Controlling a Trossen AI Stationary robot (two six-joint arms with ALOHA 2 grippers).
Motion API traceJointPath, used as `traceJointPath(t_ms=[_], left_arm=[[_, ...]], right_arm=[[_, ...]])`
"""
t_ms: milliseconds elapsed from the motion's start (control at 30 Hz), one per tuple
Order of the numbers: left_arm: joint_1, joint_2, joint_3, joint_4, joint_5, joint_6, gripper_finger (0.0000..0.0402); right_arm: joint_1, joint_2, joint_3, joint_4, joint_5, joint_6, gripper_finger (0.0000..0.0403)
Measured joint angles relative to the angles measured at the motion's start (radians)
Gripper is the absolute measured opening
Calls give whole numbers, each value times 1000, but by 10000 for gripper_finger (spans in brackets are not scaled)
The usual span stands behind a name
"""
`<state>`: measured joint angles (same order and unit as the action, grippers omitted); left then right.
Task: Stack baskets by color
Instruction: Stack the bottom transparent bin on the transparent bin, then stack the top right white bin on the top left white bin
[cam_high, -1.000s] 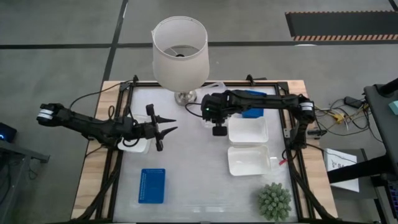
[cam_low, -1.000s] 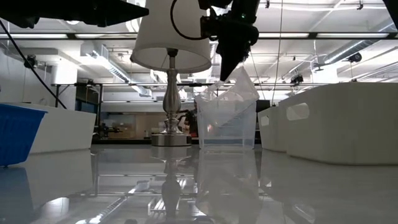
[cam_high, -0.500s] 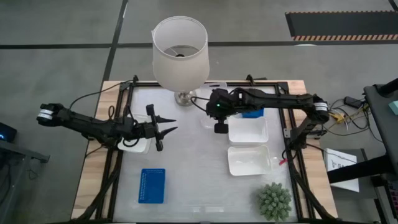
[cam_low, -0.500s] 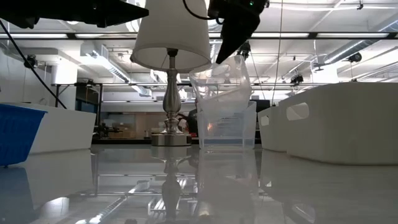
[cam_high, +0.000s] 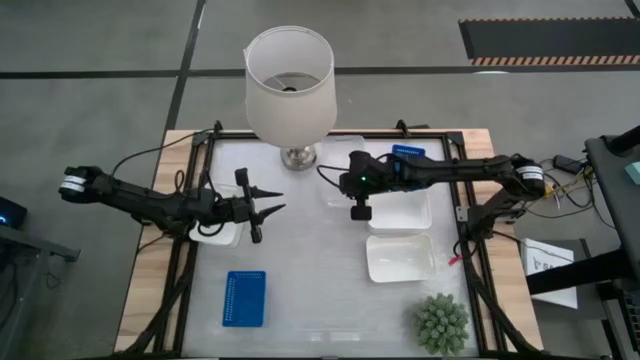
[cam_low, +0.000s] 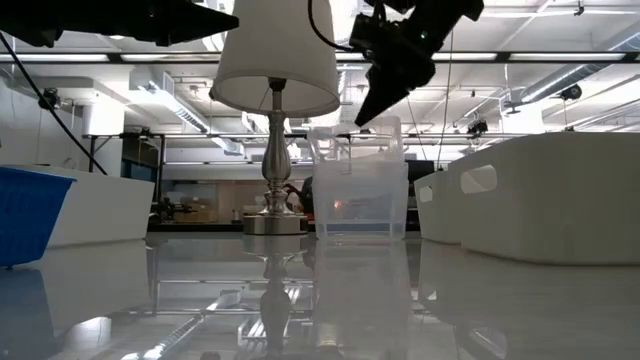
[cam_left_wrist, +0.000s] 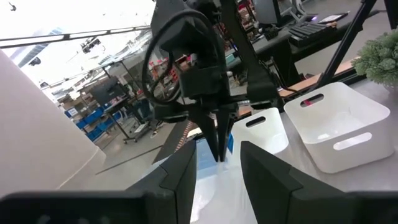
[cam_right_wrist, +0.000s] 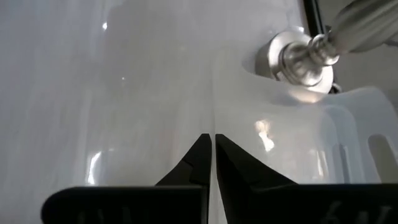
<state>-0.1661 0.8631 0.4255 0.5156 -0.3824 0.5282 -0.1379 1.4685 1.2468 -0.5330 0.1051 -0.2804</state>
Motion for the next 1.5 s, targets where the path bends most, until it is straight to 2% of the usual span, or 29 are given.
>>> traceJointPath(t_ms=[133, 333, 500, 633, 767, 1000, 1133, 1500], left_arm=[[0, 0, 0, 0, 0, 0, 109], [-1, 0, -2, 1, 0, -18, 109], [-1, 0, -14, 0, 0, -24, 109], [-1, 9, -23, -1, 0, -26, 109], [-1, 29, -19, 3, 0, -26, 109], [0, 59, -18, 41, 0, -25, 109], [0, 66, -18, 45, 0, -25, 109], [0, 66, -18, 53, 0, -24, 109]], right_arm=[[0, 0, -24, -2, 42, 24, 23], [0, 3, -25, -11, 63, 59, 82], [1, -18, -26, -43, 55, 141, 127], [15, -23, -26, -52, 77, 232, 145], [35, -17, -70, 44, 182, 239, 131], [35, -14, -212, 209, 183, 255, 64], [35, -19, -220, 217, 180, 261, 57], [35, -21, -99, 118, 156, 263, 180]])
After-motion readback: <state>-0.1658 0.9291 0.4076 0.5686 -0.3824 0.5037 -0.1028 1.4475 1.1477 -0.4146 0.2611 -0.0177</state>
